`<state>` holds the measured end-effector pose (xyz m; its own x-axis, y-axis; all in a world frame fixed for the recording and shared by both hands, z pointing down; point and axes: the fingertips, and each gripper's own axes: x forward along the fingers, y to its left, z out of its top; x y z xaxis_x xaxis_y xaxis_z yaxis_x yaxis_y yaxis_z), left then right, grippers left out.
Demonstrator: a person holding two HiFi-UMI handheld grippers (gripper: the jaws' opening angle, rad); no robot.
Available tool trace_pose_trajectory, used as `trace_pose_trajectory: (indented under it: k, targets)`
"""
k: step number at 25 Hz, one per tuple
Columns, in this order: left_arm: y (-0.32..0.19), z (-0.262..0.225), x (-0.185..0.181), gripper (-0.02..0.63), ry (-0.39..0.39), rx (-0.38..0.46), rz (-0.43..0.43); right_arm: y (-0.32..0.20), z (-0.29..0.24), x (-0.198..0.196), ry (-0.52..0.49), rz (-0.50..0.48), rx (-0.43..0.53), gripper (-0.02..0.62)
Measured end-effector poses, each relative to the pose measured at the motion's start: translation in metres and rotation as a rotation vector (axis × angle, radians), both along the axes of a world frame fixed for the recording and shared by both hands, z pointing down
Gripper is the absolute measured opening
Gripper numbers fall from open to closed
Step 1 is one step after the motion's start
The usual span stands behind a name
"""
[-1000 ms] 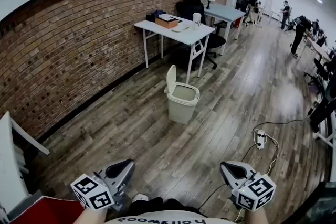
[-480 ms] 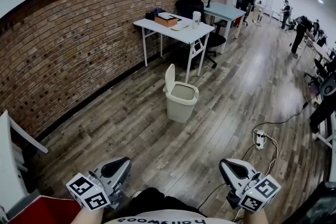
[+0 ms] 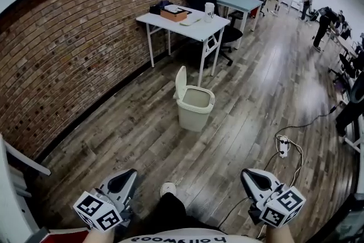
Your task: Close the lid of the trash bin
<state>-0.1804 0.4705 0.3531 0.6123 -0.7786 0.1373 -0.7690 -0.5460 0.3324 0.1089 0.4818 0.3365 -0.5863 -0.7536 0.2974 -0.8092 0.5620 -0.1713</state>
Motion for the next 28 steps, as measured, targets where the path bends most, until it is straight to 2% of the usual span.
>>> trace_pose_trajectory:
  k: [3,5,8,14,20,24,28]
  targets:
    - [-0.049,-0.001,-0.005,0.015,0.048,0.002,0.023,-0.041,-0.003,0.004,0.023,0.059,0.03,0.008]
    - [-0.082,-0.006,-0.005,0.015,0.049,0.021,0.057,-0.075,-0.013,0.004,-0.014,0.095,0.056,0.008]
    - [-0.129,-0.014,-0.01,0.015,0.024,0.042,0.097,-0.124,-0.033,-0.01,-0.07,0.103,0.09,0.008]
    - [-0.211,-0.023,-0.033,0.014,-0.081,0.073,0.109,-0.208,-0.041,-0.042,-0.021,0.097,0.097,0.008]
    - [-0.274,-0.023,-0.051,0.015,-0.051,0.044,0.121,-0.268,-0.047,-0.071,0.012,0.074,0.106,0.008]
    - [-0.302,-0.019,-0.053,0.015,-0.028,0.02,0.13,-0.292,-0.052,-0.074,0.006,0.101,0.111,0.008]
    - [-0.32,-0.014,-0.048,0.015,0.021,0.001,0.144,-0.303,-0.051,-0.071,0.044,0.118,0.111,0.008]
